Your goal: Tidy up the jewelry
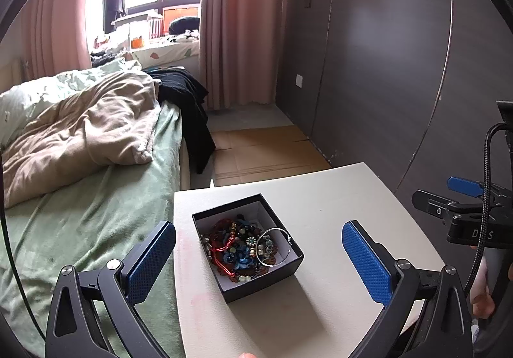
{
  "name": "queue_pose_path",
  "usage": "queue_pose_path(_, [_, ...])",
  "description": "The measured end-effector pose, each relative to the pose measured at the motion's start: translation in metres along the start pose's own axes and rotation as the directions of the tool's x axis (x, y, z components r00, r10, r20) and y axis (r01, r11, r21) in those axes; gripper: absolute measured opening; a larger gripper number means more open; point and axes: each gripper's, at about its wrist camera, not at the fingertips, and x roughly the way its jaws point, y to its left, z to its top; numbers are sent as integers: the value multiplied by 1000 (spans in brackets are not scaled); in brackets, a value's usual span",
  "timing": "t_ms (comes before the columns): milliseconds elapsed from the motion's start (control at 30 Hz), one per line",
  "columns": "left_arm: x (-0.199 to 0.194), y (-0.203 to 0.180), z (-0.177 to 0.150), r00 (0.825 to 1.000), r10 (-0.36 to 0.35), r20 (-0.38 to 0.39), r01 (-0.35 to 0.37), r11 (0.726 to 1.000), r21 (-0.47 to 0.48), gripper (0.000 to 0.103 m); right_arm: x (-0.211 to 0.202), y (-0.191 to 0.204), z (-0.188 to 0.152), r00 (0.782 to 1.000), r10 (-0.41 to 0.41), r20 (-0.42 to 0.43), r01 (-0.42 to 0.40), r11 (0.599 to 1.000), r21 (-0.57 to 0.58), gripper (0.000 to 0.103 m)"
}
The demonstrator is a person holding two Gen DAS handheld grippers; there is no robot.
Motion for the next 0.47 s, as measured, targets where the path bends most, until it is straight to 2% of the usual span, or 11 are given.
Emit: queue_pose_path(467, [1,1,0,1000,1,3,-1,1000,5,103,1,-2,0,1000,-2,1,2,1000,3,103])
